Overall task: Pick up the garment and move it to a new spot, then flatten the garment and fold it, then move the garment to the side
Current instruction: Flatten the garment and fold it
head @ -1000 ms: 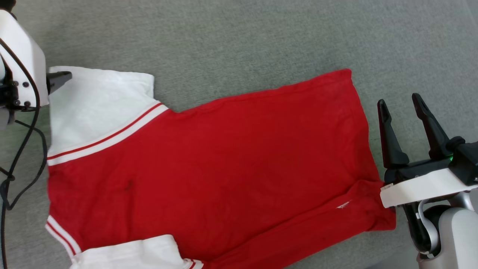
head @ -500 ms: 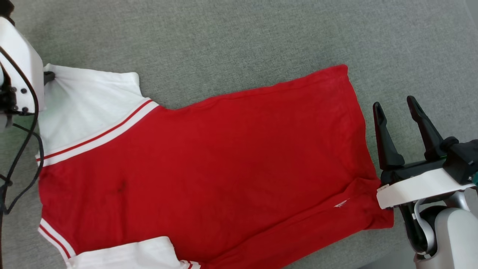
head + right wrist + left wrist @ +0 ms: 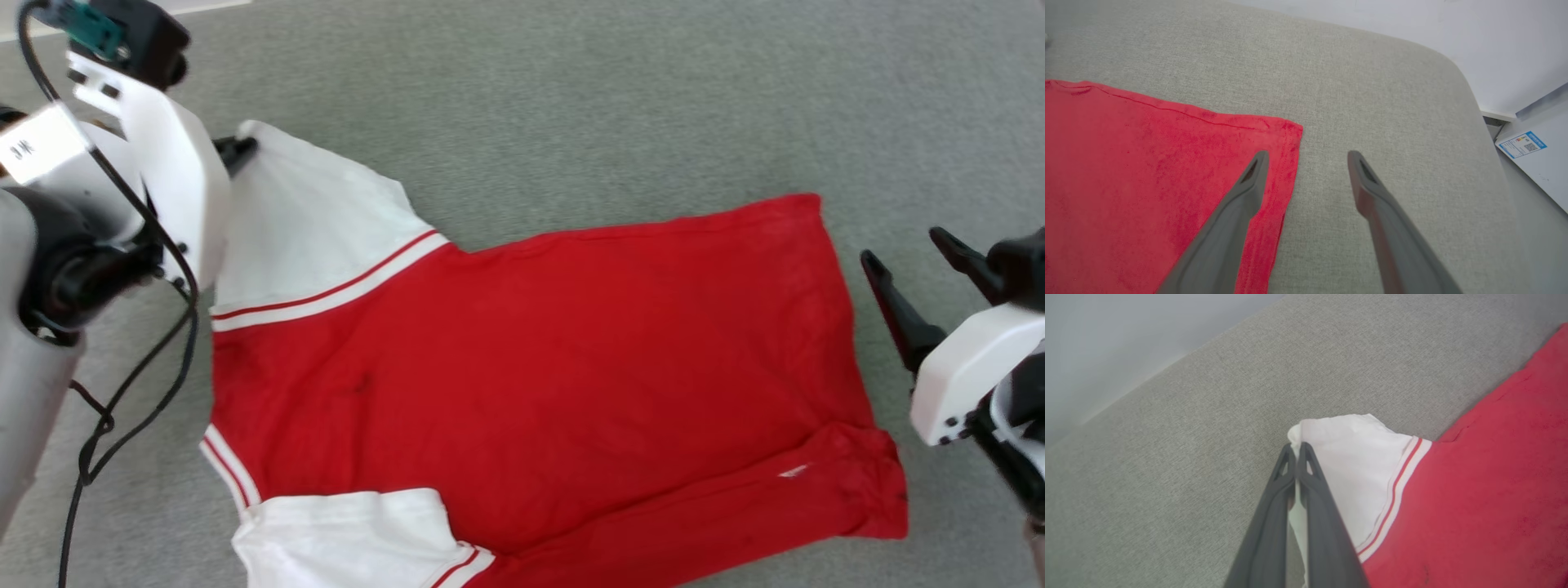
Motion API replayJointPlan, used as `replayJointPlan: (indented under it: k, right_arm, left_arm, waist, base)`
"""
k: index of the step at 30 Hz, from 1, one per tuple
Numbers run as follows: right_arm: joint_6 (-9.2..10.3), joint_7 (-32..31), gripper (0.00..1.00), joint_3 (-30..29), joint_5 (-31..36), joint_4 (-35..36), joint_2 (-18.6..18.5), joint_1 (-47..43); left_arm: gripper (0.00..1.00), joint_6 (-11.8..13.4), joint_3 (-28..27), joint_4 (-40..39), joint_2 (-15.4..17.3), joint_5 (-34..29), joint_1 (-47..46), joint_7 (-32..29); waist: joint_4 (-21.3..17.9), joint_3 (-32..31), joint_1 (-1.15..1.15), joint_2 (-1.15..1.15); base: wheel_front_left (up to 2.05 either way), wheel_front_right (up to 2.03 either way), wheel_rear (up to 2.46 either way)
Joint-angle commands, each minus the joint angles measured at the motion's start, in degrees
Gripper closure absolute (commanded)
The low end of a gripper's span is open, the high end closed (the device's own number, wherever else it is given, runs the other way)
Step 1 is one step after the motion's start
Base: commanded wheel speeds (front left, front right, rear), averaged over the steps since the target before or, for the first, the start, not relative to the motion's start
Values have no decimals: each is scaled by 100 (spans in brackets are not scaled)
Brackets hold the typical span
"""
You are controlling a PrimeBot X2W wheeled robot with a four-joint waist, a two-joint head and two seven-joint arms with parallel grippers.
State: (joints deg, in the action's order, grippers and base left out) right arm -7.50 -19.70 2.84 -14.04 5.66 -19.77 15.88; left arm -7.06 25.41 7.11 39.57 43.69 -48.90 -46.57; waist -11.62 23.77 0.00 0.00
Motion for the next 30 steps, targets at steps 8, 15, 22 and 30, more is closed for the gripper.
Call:
replayJointPlan:
  k: [8,15,22,30]
  right_arm:
    - [3,-2523,0,-116,-545,-252,-579,755]
    - [3,-3439,0,66,-666,-617,-943,1322]
    - [2,-3710,0,438,-611,-1130,-1253,1542]
    - [-7,-3736,0,988,-844,-1636,-1316,1245]
  left_arm:
    - [100,-27,317,-1168,73,-129,332,365]
    - [100,10,442,-2001,9,-232,466,499]
    - [100,41,584,-2478,-118,-329,508,587]
    - [100,48,690,-2628,-213,-366,564,710]
  waist:
    - [665,-20,0,0]
    - [1137,219,0,0]
    - [1484,405,0,0]
    - [1723,531,0,0]
  base:
    - [0,0,0]
    - [0,0,0]
    - [0,0,0]
    - [0,0,0]
